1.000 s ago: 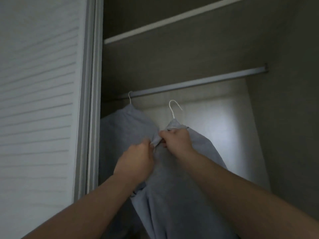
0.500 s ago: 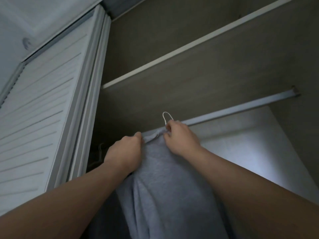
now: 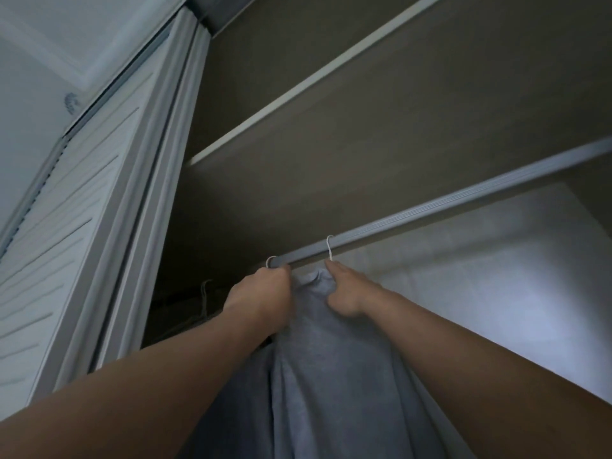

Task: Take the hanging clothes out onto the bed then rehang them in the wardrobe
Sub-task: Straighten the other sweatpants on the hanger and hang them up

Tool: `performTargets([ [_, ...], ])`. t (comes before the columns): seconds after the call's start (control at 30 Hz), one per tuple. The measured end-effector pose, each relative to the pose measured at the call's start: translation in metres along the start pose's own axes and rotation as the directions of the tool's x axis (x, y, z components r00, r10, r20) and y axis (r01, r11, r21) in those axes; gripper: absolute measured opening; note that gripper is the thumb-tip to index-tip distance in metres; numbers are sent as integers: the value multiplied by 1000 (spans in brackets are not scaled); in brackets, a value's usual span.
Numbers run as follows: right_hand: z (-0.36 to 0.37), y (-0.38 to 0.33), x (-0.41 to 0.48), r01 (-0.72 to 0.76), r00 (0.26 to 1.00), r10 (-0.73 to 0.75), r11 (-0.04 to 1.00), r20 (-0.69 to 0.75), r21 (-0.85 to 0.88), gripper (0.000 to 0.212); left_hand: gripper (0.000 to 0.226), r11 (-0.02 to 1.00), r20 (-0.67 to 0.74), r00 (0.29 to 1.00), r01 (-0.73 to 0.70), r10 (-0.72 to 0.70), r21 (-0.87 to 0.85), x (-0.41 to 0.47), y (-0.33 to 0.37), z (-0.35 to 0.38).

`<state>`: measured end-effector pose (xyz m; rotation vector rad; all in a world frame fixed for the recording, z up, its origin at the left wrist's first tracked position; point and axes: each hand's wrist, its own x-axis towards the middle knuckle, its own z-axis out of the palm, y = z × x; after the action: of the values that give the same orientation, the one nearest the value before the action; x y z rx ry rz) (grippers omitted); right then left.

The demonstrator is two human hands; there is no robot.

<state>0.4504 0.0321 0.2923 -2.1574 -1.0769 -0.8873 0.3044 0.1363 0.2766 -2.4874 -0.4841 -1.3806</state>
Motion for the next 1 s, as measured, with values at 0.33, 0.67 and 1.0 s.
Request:
performTargets([
  [0.33, 65, -20, 30, 133, 991, -131, 961, -23, 243, 80, 19, 984, 26, 999, 28, -33, 175, -12, -27, 18],
  [0.67, 122, -48, 68, 153, 986, -162, 856, -24, 494, 62, 35, 922, 180, 971, 81, -159, 378, -5, -56, 22],
  [1.0, 138, -60, 75, 95, 993, -119, 823, 7, 560, 60, 35, 890, 255, 934, 120, -252, 439, -3, -60, 29],
])
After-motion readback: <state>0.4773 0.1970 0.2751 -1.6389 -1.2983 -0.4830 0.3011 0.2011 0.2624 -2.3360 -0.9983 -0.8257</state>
